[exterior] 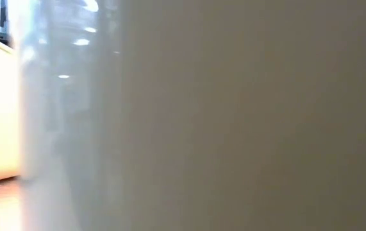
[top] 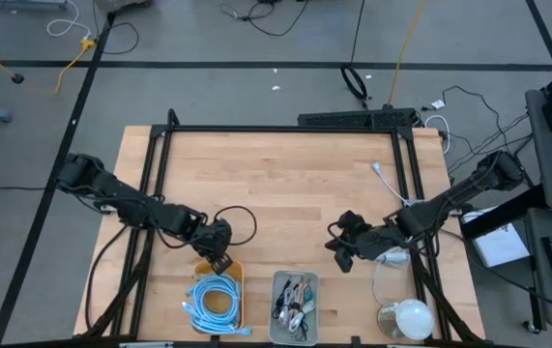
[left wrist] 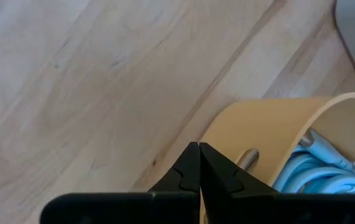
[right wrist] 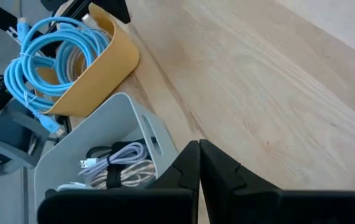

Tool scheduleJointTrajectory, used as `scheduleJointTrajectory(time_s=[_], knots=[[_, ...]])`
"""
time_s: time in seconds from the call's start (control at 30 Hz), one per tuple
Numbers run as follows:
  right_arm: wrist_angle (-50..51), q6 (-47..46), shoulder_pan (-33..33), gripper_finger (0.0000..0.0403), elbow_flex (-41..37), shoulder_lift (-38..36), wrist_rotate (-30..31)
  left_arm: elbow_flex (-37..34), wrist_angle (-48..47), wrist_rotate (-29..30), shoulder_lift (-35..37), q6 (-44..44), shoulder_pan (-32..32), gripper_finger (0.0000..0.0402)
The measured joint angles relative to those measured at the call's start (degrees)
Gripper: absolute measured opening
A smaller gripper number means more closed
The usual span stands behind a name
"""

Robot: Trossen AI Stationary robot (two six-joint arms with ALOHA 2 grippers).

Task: Sort cables
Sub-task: Adjust the bins, then return to Home Position

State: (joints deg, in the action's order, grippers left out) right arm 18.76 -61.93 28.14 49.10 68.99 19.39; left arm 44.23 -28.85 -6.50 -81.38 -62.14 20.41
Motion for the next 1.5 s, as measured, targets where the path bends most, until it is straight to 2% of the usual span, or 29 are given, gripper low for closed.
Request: scheduleJointTrajectory(time_s=[0.33, 0.47, 0.53, 0.6, 0.7, 0.77, 0.93, 1.1, 1.17, 1.27, 1.33, 1.5], knots=[[0.0, 0.4, -0.1, 0.0000, 0.0, 0.0, 0.0, 0.0, 3.3, 1.3, 0.0, -2.1, 1.9, 0.0001], [-0.7, 3.4, -0.1, 0.0000, 0.0, 0.0, 0.2, 0.0, 3.8, 4.4, 0.1, 1.5, 1.7, 0.0001], [-1.1, 7.9, -0.1, 0.0000, 0.0, -0.3, 1.0, 0.4, 3.8, 7.3, 1.0, 4.3, 0.7, 0.0001], [-1.0, 16.9, 0.0, 0.0000, 0.0, -1.2, 1.7, 1.3, 4.1, 9.6, 2.1, 6.7, -0.8, 0.0001], [1.7, 31.2, 0.4, 0.0000, 0.0, -2.9, 1.9, 2.3, 5.7, 10.6, 4.3, 11.2, -3.6, 0.0001], [5.2, 35.5, 0.9, 0.0000, 0.0, -4.8, 3.5, 3.5, 6.7, 10.7, 5.7, 13.9, -5.4, 0.0000], [15.1, 34.6, 3.2, 0.0000, -3.2, -14.5, 11.7, 6.3, 6.6, 11.2, 9.0, 19.5, -8.6, 0.0000], [10.1, 29.4, 7.0, 0.0000, -15.5, -32.5, 17.6, 7.4, 6.4, 11.1, 10.3, 21.7, -10.6, 0.0001], [4.0, 30.7, 8.3, 0.0000, -21.8, -39.8, 18.0, 7.5, 6.5, 11.0, 10.3, 22.6, -11.2, 0.0001], [-6.7, 40.4, 9.6, 0.0000, -30.0, -47.3, 15.4, 7.5, 5.8, 11.0, 10.3, 27.0, -11.7, 0.0002], [-10.9, 44.8, 10.3, 0.0000, -34.4, -50.1, 13.7, 7.5, 3.8, 11.0, 10.3, 33.2, -11.8, 0.0004], [-14.4, 44.7, 10.4, 0.0000, -40.6, -53.0, 13.5, 7.4, -6.5, 9.8, 10.3, 50.9, -12.6, 0.0002]])
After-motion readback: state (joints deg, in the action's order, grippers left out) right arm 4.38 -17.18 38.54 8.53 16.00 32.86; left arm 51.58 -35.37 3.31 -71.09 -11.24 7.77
